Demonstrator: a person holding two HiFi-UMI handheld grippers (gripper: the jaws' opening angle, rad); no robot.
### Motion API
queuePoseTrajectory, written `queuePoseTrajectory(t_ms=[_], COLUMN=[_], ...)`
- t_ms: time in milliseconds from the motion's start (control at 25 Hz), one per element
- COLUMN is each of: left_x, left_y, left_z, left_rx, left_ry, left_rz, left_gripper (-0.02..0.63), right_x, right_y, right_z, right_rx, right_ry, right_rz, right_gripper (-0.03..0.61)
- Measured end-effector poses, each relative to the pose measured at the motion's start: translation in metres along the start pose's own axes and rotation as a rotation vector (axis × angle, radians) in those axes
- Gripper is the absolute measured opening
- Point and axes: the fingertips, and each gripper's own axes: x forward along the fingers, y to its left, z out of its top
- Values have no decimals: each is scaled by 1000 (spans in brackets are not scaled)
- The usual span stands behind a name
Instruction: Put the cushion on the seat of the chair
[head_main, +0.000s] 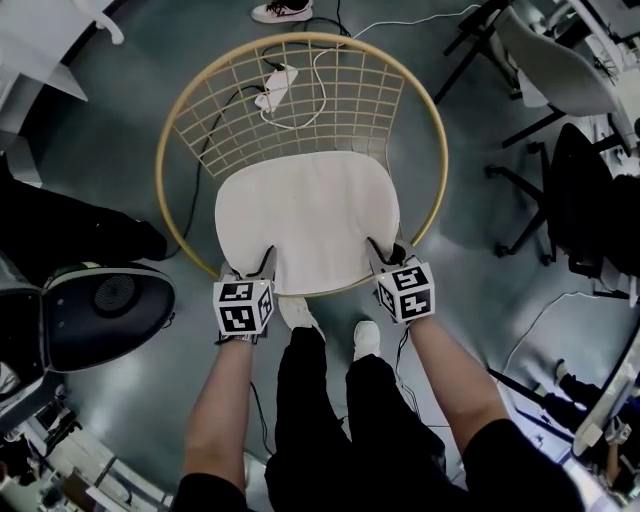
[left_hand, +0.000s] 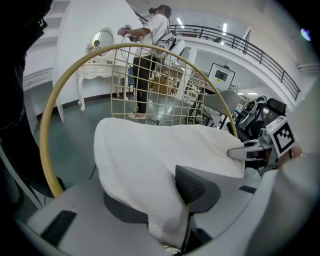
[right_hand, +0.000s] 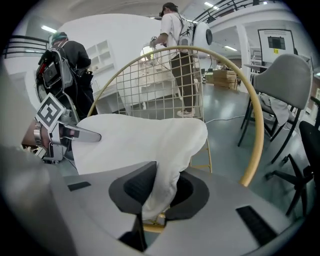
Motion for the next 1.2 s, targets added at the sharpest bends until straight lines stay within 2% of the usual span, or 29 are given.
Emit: queuePoseTrajectory(t_ms=[240,400,520,800,960,1040,1200], left_x=[-1,-4,-5,-8,-19,-19,-17], left_y=[17,25,33,38,47,45,39], left_z=[-5,-9,-13,-18,-13,-13,-14], left_rx=[-2,28,36,91,188,206,166], left_ry=[21,48,81,107,84,76,61], left_rz=[91,177,252,347,443,426,371], left_gripper=[299,345,411,437,451,451,451], right_x=[8,12,14,18,19,20,22], right_y=[-5,-3,-5,-7,-13,-16,-15], right_z=[-9,-11,-13,-17,-18,-20,-22], right_rx=[51,54,62,90,108,130,124], right_ry=[28,37,41,52,53,54,60], right_rz=[-32,-41,-55,-72,-94,-93,-94], right_gripper=[64,64,64,66,66,69,82])
